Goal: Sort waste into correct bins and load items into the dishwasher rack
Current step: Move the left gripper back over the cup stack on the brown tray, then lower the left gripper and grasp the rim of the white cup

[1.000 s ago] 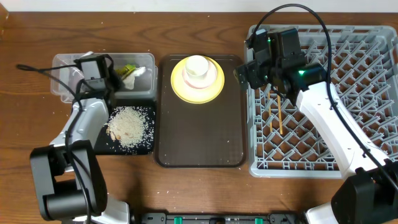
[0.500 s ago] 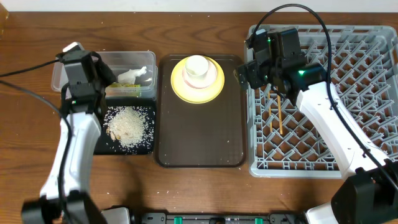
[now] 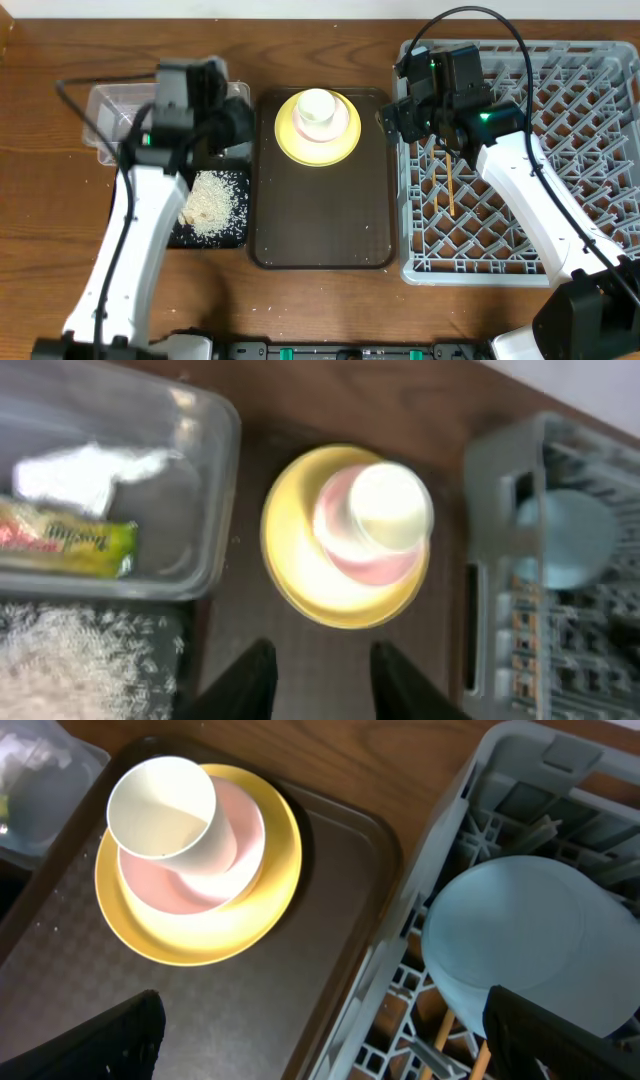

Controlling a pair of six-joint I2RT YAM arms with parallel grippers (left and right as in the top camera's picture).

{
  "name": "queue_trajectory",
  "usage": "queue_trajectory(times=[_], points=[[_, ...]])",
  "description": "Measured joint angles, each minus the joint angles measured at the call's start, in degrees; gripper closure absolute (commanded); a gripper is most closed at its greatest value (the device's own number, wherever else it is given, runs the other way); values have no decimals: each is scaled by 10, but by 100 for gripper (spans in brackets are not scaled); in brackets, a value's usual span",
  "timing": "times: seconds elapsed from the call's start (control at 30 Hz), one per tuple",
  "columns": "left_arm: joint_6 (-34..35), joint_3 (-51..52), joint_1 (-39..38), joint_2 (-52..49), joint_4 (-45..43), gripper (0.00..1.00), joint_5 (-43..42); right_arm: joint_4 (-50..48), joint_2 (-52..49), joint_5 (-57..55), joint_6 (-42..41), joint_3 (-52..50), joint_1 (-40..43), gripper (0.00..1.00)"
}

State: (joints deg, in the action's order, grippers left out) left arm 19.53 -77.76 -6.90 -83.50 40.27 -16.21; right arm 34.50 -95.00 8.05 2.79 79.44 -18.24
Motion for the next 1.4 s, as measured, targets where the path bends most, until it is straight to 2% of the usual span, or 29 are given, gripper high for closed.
queue_trajectory(times=[0.1,0.2,0.57,0.9,1.4], points=[[-6,-93,-11,-52,64,58,-2,0,0,0,0,0,0,1],[-8,-143,-14,-101,80,58,-4,0,0,0,0,0,0,1],[-10,-150,-37,-251,47,58,-4,0,0,0,0,0,0,1],[-14,-150,-92,-280,-3,58,19,0,0,0,0,0,0,1],[-14,-148,-93,-286,-15,58,59,0,0,0,0,0,0,1]])
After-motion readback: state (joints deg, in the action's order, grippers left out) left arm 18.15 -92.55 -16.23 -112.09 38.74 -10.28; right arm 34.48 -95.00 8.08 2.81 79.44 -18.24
